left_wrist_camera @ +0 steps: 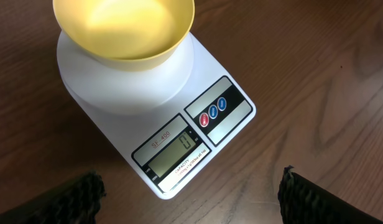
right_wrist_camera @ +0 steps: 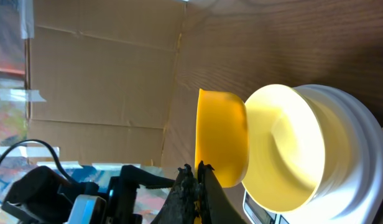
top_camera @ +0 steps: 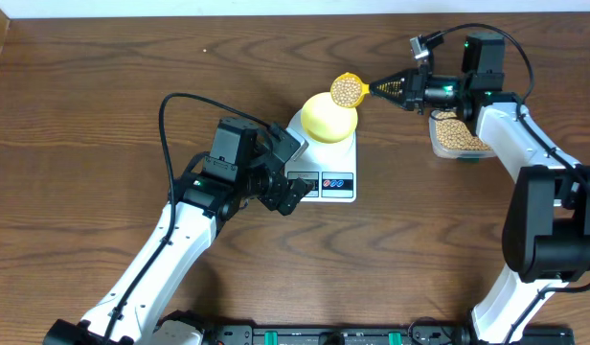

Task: Scoop item into bowl and weigh 50g on scale
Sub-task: 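Carry the filled scoop left over the yellow bowl, right gripper, then tilt the scoop to pour soybeans into the yellow bowl, right gripper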

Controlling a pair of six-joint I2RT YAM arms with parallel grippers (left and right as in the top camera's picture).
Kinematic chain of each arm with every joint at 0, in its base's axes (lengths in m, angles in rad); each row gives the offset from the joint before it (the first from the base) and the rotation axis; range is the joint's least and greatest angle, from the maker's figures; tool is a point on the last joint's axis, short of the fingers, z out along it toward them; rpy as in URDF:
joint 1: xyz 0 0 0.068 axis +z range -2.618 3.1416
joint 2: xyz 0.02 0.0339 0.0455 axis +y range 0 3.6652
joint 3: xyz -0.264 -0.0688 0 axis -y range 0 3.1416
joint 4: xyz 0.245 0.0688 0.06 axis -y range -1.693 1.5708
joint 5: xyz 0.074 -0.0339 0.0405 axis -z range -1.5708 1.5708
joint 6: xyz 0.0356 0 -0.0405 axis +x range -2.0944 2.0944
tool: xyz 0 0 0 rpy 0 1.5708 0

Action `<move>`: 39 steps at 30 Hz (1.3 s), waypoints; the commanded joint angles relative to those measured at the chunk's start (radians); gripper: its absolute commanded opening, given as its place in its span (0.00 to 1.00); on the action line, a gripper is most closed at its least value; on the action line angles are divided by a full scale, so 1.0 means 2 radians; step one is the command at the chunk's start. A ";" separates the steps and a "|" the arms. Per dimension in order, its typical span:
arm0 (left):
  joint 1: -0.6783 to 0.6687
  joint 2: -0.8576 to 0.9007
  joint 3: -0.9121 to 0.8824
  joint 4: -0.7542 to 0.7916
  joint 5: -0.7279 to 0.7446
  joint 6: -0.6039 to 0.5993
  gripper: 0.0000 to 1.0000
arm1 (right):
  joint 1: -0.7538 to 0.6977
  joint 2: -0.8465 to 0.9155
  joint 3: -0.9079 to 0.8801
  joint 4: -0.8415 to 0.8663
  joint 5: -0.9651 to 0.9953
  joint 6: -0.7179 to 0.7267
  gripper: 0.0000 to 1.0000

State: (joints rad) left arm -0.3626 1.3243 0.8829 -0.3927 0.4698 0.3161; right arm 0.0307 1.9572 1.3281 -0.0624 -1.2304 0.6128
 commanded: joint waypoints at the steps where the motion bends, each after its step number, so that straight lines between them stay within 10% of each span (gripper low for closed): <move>1: 0.002 0.004 -0.004 -0.001 0.008 0.008 0.92 | 0.005 0.007 -0.001 0.002 0.007 -0.023 0.01; 39: 0.002 0.004 -0.004 -0.001 0.008 0.008 0.92 | 0.038 0.007 -0.001 -0.035 0.080 -0.204 0.01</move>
State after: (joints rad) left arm -0.3626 1.3243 0.8829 -0.3927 0.4698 0.3157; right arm 0.0982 1.9572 1.3281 -0.1230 -1.0901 0.2722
